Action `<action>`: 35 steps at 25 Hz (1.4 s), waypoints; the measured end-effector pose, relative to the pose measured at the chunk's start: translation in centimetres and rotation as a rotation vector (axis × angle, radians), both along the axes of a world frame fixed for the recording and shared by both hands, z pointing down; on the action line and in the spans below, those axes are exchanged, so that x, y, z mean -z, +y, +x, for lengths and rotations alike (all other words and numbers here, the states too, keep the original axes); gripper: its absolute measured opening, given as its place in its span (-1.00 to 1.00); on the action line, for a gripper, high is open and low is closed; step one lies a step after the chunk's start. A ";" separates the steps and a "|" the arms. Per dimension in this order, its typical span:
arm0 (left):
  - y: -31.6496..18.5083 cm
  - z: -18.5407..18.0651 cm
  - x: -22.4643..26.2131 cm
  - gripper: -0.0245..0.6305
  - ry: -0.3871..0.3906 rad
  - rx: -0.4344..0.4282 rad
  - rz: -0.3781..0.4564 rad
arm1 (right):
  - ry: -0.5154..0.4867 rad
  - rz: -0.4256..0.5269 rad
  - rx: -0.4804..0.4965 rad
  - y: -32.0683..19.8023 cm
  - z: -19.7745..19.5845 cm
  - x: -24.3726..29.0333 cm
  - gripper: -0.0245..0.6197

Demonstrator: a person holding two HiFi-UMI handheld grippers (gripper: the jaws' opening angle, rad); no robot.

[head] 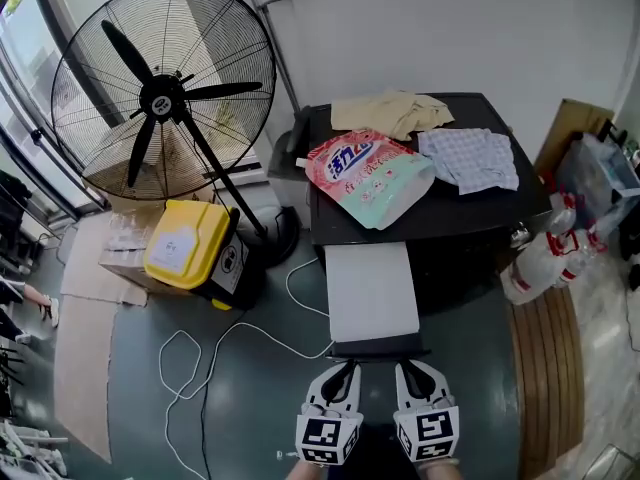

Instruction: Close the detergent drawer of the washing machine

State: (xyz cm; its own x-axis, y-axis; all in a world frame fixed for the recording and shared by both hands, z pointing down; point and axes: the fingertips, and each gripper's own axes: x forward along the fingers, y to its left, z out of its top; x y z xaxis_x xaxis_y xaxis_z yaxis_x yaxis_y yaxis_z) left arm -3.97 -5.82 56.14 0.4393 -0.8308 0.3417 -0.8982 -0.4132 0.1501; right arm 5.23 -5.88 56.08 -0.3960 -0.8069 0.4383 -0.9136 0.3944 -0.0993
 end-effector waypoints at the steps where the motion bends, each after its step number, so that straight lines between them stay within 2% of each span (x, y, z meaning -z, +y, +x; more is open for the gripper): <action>1: 0.0 0.0 0.0 -0.83 -0.002 0.002 0.000 | -0.001 0.001 0.001 0.0 0.0 0.0 -0.78; 27: -0.2 0.0 0.0 -0.86 -0.011 0.040 -0.002 | -0.010 0.012 0.005 -0.2 0.1 0.0 -0.82; 35: -0.4 0.1 -0.1 -0.86 -0.014 0.041 -0.006 | -0.008 -0.017 0.048 -0.3 -1.5 -0.7 -0.83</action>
State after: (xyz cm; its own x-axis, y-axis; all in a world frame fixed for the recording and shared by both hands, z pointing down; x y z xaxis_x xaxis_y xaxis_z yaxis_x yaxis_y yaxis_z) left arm -3.91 -6.18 56.20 0.4003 -0.8458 0.3527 -0.9163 -0.3753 0.1400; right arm 3.70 -6.17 56.82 -0.4376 -0.7793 0.4485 -0.8928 0.4360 -0.1134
